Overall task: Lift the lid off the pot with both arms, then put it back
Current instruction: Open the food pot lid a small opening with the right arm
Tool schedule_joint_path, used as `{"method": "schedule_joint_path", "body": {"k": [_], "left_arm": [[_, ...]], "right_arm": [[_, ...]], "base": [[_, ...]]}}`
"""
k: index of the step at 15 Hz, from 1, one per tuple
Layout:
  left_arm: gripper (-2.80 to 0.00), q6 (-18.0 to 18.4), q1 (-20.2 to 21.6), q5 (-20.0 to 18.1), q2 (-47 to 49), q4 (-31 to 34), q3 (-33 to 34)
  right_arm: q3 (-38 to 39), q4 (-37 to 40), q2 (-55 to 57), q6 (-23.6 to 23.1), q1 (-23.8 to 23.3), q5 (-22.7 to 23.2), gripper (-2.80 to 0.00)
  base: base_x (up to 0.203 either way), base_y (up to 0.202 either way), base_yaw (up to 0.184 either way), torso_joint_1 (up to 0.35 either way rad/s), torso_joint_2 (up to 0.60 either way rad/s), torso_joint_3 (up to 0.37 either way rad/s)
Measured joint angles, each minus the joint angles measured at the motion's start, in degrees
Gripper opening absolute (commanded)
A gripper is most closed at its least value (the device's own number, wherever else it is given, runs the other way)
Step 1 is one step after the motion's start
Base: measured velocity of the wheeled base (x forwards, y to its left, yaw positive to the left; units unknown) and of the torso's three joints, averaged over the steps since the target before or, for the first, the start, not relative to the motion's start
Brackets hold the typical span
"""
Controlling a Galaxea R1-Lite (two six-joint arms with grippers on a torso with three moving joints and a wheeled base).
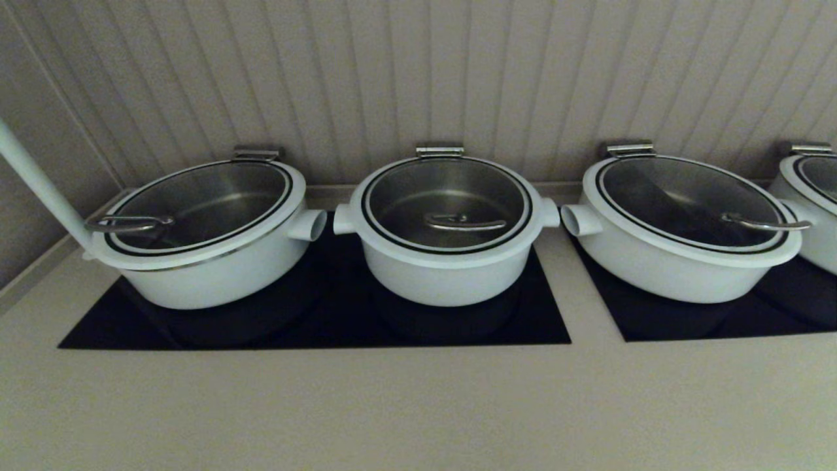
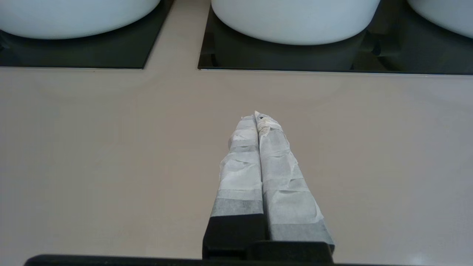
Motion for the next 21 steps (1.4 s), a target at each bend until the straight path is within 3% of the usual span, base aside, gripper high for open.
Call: {"method": "schedule_joint_path", "body": {"k": [21], "left_arm": [[-2.8,0.1,0.0,0.0,0.0,0.0,0.0]], "right_arm": [[0.0,0.0,0.0,0.0,0.0,0.0,-2.8]], "base": [[0.0,0.0,0.0,0.0,0.0,0.0]]}}
